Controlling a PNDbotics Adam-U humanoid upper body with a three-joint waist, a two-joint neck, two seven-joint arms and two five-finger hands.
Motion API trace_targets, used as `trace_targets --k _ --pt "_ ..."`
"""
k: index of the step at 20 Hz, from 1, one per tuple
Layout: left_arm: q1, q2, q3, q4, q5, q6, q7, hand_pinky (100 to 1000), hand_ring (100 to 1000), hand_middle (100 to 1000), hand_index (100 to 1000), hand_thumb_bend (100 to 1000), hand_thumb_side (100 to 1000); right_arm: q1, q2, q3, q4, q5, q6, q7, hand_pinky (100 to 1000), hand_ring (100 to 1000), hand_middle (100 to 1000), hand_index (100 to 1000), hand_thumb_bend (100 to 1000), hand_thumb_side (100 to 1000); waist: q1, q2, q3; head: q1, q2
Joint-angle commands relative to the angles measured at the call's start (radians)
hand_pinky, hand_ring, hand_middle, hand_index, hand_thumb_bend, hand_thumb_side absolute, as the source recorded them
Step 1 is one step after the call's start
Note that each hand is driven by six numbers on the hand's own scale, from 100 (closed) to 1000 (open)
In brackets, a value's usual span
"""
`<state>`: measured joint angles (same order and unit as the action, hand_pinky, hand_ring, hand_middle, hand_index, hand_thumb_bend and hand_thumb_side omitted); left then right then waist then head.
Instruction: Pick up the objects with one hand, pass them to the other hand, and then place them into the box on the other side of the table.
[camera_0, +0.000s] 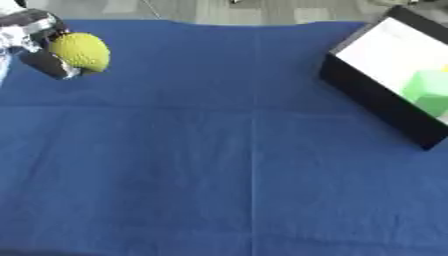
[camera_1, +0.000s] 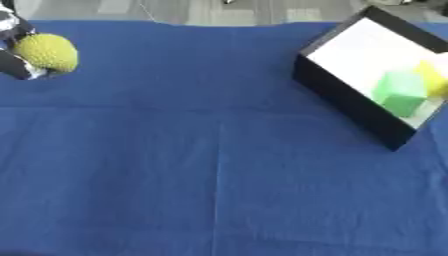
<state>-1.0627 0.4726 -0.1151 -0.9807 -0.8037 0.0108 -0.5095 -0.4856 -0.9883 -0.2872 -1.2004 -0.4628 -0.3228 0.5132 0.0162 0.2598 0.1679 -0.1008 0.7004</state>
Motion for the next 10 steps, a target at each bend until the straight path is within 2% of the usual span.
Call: trace_targets --k 1,5,10 --pt "-0.011 -0.003 -0.002 -0.052 0.045 0.011 0.053 584 582 470 489 265 100 -0.029 -0.038 0.005 -0.044 -0.009 -0.006 -0.005 887 1000 913 917 100 380 -0.001 -0.043 0.002 -0.003 -0.009" --pt "0.002 -0.041 -0.011 -0.077 0.102 0.024 0.129 578 574 464 491 220 100 -0.066 -0.030 0.026 -0.086 -0.003 -0.020 -0.015 882 1000 911 911 100 316 -0.005 -0.045 0.000 -0.002 -0.008" --pt "0.021 -0.107 -0.017 -0.086 0.150 0.029 0.210 572 567 458 497 163 100 -0.132 -0.010 0.077 -0.109 0.021 -0.006 -0.002 879 1000 912 910 100 312 -0.009 -0.048 0.000 -0.007 -0.012"
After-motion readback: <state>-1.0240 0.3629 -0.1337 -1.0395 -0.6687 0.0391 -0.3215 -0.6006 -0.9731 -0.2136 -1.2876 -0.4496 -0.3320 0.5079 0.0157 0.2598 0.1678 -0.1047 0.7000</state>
